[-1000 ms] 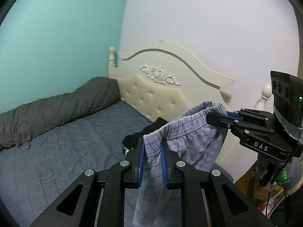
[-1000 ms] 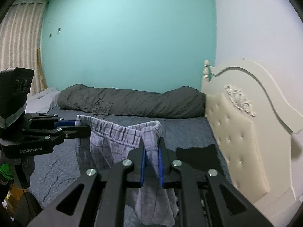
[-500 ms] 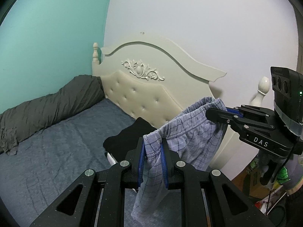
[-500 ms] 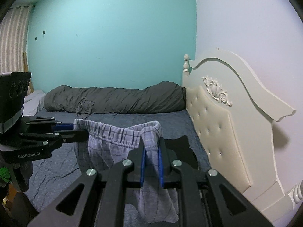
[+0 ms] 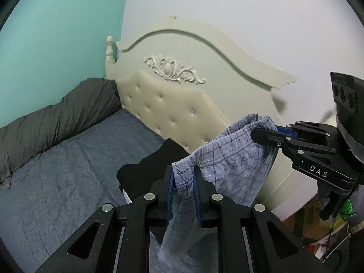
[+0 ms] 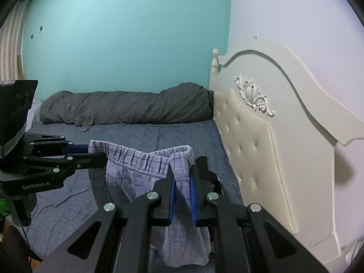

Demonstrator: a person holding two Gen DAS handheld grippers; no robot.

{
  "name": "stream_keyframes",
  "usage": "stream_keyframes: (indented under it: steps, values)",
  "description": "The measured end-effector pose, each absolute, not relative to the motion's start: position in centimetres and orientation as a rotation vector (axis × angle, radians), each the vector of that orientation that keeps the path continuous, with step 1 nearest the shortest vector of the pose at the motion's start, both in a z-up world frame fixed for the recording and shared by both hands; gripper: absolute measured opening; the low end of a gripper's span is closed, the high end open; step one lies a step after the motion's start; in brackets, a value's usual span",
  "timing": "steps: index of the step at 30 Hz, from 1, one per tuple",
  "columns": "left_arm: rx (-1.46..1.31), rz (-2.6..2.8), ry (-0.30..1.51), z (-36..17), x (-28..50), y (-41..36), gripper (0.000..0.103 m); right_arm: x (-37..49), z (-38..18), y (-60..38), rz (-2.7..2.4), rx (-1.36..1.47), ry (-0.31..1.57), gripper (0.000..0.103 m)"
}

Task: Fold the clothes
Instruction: 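Lift the shorts with both tools and carry them toward the clothes stack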

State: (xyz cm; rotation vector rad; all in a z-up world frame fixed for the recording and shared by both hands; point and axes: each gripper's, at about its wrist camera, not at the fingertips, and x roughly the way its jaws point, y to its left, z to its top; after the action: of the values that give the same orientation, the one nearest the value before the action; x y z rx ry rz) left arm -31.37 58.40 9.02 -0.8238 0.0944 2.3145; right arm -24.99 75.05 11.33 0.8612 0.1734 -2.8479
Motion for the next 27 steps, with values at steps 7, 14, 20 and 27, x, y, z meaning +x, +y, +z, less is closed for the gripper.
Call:
stream_keyframes:
  steps: [7, 14, 20, 27]
  values:
    - [-0.935, 2.308, 0.041, 5.9, -39.1, 59.5, 0.017, -32.6, 8.5, 76.2, -2.827, 0.965, 0.167, 0.010]
    - [-1.056, 2.282, -0.021, 1.2, -45.0, 60.0, 0.017, -39.5, 4.8, 76.6, -2.775, 1.080, 0.185, 0.010]
    - [-1.157, 2.242, -0.093, -3.3, -47.9, 59.8, 0.017, -43.8, 1.2, 76.7, -2.716, 1.199, 0.185, 0.010]
    - [-1.221, 2.226, -0.102, -6.3, -48.7, 59.8, 0.023, -45.2, -1.5, 77.9, -2.702, 1.275, 0.114, 0.015]
